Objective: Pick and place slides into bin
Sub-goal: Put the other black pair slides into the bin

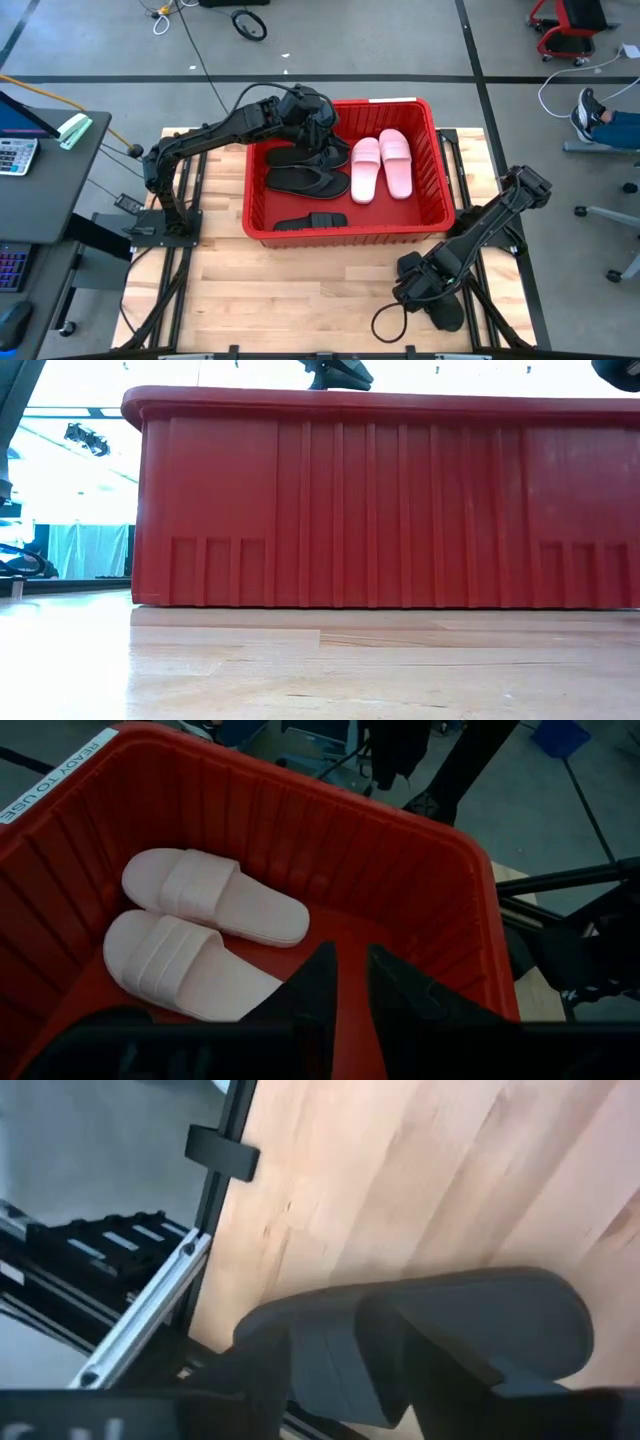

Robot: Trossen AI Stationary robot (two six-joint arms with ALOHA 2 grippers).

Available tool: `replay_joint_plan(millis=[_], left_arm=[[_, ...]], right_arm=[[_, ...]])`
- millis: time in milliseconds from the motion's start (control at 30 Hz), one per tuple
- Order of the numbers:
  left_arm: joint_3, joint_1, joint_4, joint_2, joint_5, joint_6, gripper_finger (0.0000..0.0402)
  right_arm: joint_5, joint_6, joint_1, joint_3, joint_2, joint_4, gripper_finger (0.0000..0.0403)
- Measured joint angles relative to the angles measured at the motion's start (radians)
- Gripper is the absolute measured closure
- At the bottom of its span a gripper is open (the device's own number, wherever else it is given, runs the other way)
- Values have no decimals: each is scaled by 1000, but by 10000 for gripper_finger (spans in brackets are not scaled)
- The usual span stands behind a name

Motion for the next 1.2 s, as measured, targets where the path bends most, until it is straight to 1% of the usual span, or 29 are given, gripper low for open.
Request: replay_joint_plan(millis=[100, 200, 367, 533, 667, 733, 933, 1000, 1100, 1133, 1200], left_arm=[[0, 0, 0, 0, 0, 1, 338], [0, 0, 0, 0, 0, 0, 342], [0, 0, 0, 0, 0, 0, 348], [0, 0, 2, 0, 0, 0, 346], [0, 0, 2, 0, 0, 0, 341], [0, 0, 3, 0, 0, 0, 339], [0, 0, 5, 0, 0, 0, 342], [0, 0, 6, 0, 0, 0, 345], [0, 0, 6, 0, 0, -1, 348], [0, 0, 6, 0, 0, 0, 349], [0, 0, 6, 0, 0, 0, 348]], right_arm=[[-21, 18, 0, 0, 0, -6, 199], [-86, 33, 7, -33, -2, 47, 187], [-102, 117, 40, -125, -2, 186, 187], [-102, 178, 61, -236, -1, 215, 191], [-75, 152, 67, -318, -1, 214, 192], [-78, 134, 62, -344, -1, 214, 192], [-92, 60, 50, -361, -1, 226, 195], [-127, 46, 50, -365, -1, 254, 196], [-236, 46, 55, -390, -1, 331, 199], [-255, 46, 61, -402, -1, 354, 200], [-259, 46, 72, -421, -1, 369, 205]])
